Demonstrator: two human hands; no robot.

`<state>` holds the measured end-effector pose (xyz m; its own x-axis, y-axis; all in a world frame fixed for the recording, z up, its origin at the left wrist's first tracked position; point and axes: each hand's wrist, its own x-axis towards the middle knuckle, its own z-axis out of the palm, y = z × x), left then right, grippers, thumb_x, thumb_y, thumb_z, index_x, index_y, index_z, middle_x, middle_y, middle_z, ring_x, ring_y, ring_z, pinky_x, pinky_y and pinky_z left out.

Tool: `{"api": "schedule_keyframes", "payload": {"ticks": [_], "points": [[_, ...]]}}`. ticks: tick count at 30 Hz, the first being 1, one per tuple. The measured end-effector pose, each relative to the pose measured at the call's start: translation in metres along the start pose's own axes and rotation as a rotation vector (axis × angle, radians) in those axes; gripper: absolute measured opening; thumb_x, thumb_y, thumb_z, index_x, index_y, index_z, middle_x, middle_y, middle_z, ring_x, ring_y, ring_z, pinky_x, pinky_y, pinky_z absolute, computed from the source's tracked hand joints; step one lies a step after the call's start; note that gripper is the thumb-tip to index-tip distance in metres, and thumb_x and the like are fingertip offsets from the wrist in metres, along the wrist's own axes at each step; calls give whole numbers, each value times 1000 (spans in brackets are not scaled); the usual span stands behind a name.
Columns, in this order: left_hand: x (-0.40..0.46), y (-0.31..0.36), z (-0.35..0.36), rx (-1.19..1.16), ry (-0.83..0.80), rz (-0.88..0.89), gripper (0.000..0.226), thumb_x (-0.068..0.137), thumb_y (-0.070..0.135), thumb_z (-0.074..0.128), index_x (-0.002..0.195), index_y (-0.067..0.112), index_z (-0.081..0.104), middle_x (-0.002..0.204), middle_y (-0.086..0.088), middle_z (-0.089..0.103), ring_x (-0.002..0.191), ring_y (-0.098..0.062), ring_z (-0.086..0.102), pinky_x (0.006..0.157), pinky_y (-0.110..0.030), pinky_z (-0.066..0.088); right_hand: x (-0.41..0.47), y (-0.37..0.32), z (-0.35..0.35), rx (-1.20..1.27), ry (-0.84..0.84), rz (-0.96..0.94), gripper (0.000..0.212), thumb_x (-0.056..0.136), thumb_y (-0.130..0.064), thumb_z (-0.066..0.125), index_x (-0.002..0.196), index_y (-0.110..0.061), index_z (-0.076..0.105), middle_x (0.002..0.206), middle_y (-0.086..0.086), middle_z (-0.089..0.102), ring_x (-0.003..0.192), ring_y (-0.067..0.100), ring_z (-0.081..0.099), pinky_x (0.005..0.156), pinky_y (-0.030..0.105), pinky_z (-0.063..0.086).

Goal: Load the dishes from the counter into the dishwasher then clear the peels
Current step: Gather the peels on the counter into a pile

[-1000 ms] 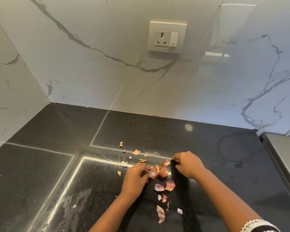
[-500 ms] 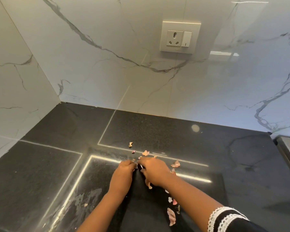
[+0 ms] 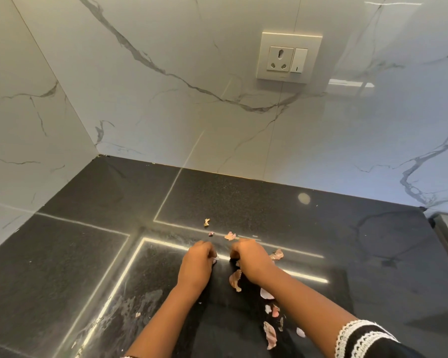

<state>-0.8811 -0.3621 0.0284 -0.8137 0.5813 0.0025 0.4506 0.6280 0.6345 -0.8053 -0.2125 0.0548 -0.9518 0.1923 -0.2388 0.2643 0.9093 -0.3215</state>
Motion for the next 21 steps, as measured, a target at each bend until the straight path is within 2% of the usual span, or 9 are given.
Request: {"api": "schedule_keyframes", "payload": {"ticks": [3, 6, 9, 11, 14, 16, 21], "points": [[-13, 19, 3, -144, 7, -40, 24, 79, -4, 66, 77, 20, 63, 81, 7, 61, 76, -3, 58, 69, -18, 48, -9, 15, -2, 26, 27, -10, 30, 82, 2, 63, 106, -16, 68, 109, 3, 63, 98, 19, 62, 85, 33, 52], [-34, 39, 21, -297, -88, -56, 23, 80, -3, 66, 80, 20, 67, 82, 8, 67, 78, 0, 62, 71, -16, 52, -21, 30, -6, 61, -15, 11, 30, 81, 2, 62, 105, -15, 68, 101, 1, 68, 92, 16, 64, 81, 32, 54], [-45, 46, 35, -319, -151, -26, 17, 83, 3, 68, 89, 18, 72, 88, 11, 69, 82, 3, 63, 77, -16, 52, -31, 41, -10, 62, -66, 4, 29, 82, 0, 61, 103, -19, 70, 98, -2, 69, 89, 14, 65, 81, 34, 56], [-44, 42, 29, -351, -104, -51, 16, 84, 3, 67, 89, 18, 73, 87, 11, 69, 81, 4, 63, 74, -13, 51, -34, 46, -9, 85, -36, 21, 27, 85, -2, 60, 102, -21, 70, 100, -4, 67, 89, 12, 64, 82, 32, 56], [-36, 21, 9, -314, 72, -116, 18, 83, 4, 70, 87, 21, 69, 86, 11, 66, 79, 2, 60, 69, -4, 43, -32, 48, -9, 141, 35, 44, 25, 87, -3, 59, 102, -21, 70, 99, -4, 66, 87, 10, 64, 80, 32, 56], [-33, 1, -2, -279, 140, -175, 21, 80, 5, 74, 88, 22, 66, 86, 8, 63, 78, -1, 58, 66, -5, 42, -27, 45, -11, 157, 48, 42, 23, 88, -6, 61, 104, -20, 69, 104, -4, 64, 92, 10, 62, 83, 31, 55], [-32, -22, -8, -218, 80, -231, 24, 75, 9, 80, 86, 23, 64, 88, 4, 57, 81, -5, 55, 66, -6, 40, -3, 32, -10, 220, 81, 37, 27, 91, -14, 63, 118, -17, 65, 114, 1, 59, 106, 16, 59, 92, 30, 49]]}}
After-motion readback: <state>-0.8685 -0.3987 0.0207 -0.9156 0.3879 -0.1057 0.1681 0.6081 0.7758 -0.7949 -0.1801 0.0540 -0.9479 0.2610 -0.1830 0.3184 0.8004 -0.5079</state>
